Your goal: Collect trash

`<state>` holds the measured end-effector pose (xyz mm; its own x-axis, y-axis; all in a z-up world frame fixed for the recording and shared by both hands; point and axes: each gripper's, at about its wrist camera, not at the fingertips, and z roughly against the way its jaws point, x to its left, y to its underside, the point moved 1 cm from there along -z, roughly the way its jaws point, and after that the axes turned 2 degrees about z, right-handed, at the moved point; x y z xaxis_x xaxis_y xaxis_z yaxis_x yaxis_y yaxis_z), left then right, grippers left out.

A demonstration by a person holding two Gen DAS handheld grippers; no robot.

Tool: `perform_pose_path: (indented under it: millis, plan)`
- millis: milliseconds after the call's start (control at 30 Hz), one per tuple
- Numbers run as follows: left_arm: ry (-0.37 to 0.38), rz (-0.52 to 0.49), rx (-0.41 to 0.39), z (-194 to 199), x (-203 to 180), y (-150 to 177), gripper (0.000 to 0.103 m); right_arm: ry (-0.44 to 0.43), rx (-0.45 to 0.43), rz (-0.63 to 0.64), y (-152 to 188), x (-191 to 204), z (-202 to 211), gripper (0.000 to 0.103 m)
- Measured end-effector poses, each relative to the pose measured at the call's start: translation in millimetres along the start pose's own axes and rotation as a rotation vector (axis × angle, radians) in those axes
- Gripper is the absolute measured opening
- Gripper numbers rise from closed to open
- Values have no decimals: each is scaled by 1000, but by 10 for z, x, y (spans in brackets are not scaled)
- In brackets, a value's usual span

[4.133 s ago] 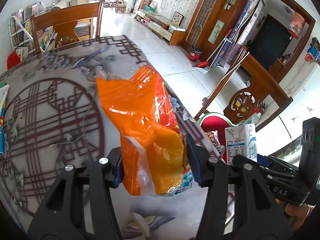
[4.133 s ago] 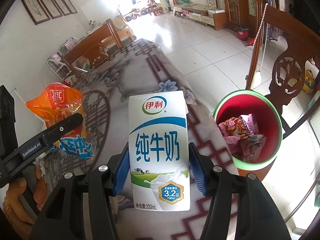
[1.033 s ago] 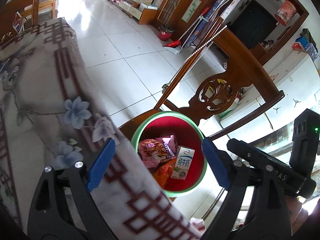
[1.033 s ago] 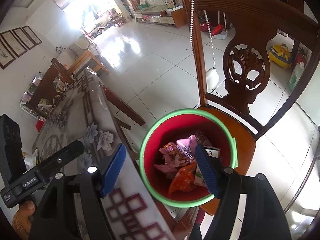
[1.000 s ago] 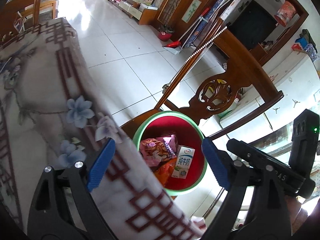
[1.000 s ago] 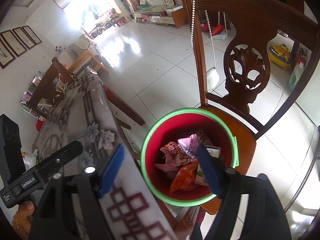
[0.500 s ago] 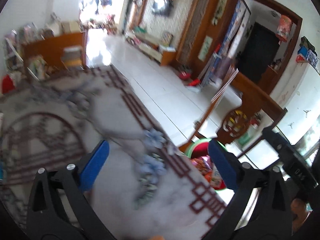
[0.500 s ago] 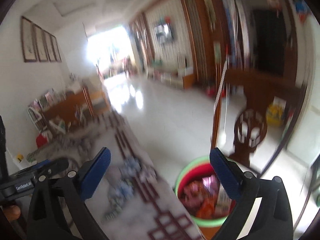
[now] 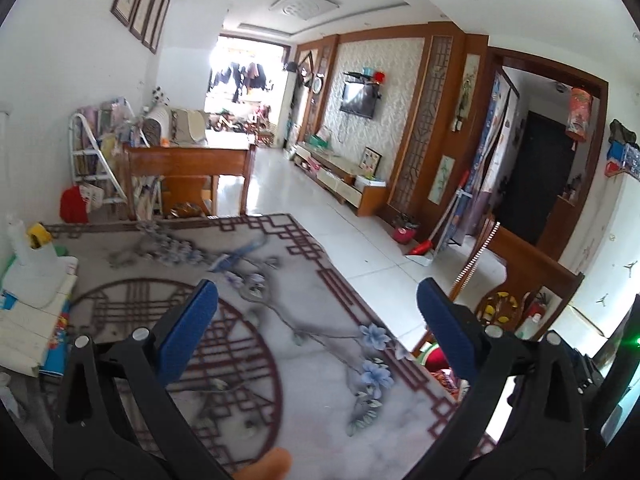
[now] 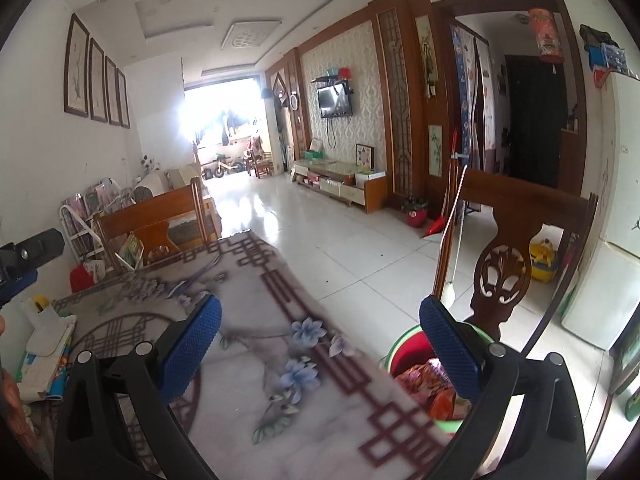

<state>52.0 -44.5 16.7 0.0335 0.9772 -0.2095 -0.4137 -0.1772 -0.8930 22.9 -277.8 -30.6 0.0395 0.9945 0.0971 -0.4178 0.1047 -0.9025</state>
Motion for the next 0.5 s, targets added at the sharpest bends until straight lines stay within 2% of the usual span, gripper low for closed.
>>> perform_pose_path:
  millis: [233,500]
  plan:
    - [-38,-68,-20,124,63,-9,98,-8,12,17,41,206,103,96]
    - [-69,-24,-38,165,117,-14,98,-4,11,29,45,238,158,96]
